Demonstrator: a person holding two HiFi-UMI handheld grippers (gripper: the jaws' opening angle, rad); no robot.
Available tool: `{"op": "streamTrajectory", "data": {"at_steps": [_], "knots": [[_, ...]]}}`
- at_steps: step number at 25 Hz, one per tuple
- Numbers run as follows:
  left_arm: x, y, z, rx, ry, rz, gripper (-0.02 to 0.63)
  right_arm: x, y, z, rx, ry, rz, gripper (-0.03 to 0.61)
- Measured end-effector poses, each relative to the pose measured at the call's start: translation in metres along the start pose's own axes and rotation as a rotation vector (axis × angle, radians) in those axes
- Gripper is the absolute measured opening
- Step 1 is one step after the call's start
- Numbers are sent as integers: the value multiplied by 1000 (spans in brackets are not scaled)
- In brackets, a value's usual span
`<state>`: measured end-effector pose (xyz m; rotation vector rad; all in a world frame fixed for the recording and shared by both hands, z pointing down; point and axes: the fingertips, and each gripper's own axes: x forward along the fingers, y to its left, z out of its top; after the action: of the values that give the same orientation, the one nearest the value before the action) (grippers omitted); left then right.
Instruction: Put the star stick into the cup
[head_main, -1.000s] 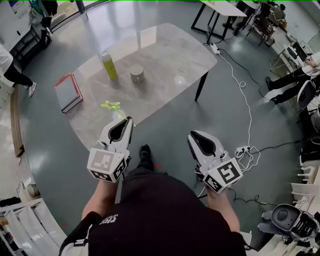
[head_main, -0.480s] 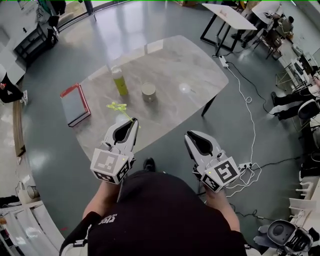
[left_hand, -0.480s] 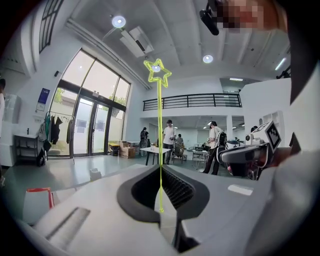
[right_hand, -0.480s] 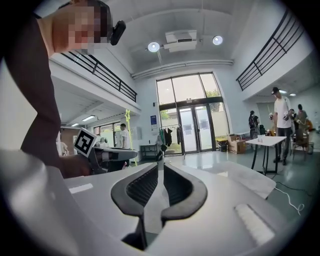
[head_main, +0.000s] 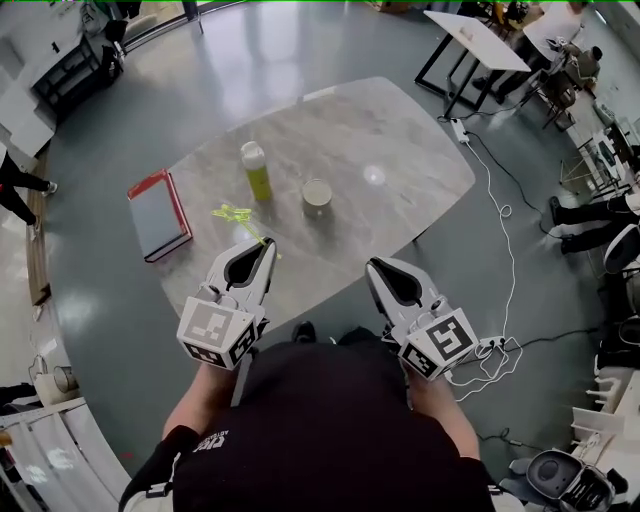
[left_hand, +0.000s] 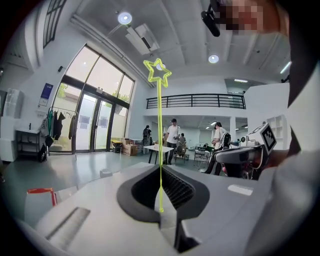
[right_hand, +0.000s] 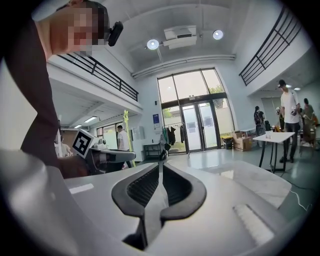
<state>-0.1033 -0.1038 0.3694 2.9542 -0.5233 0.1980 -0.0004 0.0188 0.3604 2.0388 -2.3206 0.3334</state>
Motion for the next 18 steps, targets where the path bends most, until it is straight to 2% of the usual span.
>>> {"op": "streamTrajectory", "data": {"at_steps": [5, 8, 18], "knots": [[22, 12, -1, -14, 17, 42, 9, 23, -24, 0, 43, 12, 49, 32], [41, 16, 1, -17, 28, 72, 9, 36, -40, 5, 31, 19, 96, 32], [117, 3, 8, -21, 49, 223, 9, 69, -114, 20, -12, 62, 317, 31]]}}
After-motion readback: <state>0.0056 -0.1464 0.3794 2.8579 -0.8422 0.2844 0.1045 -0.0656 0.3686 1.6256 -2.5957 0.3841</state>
